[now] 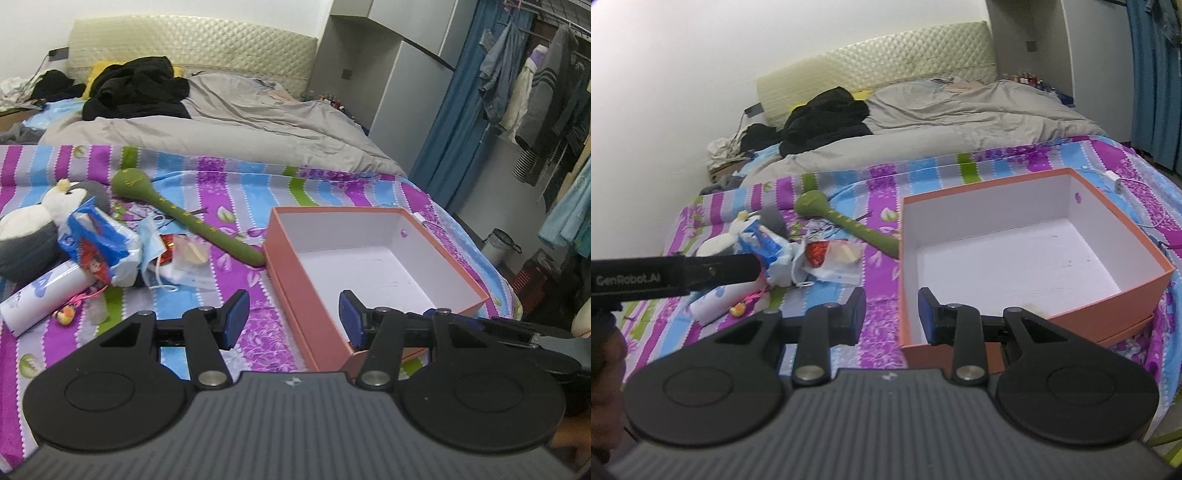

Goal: Organize soft objects
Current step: 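Move both open tools back from the box toward the item pile, then grasp the yellow pink-feathered toy bird with the left tool while the right tool grasps the clear plastic piece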

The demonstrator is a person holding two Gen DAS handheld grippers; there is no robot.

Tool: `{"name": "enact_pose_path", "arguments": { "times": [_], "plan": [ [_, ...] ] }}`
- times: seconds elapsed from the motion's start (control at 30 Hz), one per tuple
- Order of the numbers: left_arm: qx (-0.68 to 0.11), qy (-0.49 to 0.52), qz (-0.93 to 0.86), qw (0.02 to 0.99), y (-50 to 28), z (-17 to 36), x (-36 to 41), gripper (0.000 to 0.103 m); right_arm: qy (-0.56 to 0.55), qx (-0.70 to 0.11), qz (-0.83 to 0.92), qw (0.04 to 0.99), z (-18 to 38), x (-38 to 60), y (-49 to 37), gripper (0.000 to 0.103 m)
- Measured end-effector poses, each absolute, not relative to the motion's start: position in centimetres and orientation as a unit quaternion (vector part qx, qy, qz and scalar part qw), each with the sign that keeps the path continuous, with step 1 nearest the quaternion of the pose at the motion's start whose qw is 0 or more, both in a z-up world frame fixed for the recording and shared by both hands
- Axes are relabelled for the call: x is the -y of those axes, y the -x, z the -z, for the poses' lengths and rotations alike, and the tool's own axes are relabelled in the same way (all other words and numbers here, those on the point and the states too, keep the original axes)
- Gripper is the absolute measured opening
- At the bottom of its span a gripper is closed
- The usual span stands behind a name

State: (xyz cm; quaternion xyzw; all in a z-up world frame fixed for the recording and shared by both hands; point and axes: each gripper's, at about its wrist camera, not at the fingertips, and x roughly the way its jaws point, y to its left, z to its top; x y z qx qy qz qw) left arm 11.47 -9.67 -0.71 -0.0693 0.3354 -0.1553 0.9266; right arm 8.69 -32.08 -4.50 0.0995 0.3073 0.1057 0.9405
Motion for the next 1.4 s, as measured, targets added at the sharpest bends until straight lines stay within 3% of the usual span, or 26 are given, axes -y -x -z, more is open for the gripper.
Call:
{"name": "enact_pose_path", "arguments": {
  "times": [0.63,1.4],
  "plan": [
    [-0.334,0.094,0.093,0.933,-7.8,0.9,4.2,0.06,-0.077,-0.309,-0.178,0.931,4.3,26.5,-7.0,0.035],
    [-0.391,0.11,0.012,0.914,-7.2,5.9,-2.6,0.06,-0.053,-0.358,-0.251,0.898,7.7,19.2,-7.9,0.035]
  ]
}}
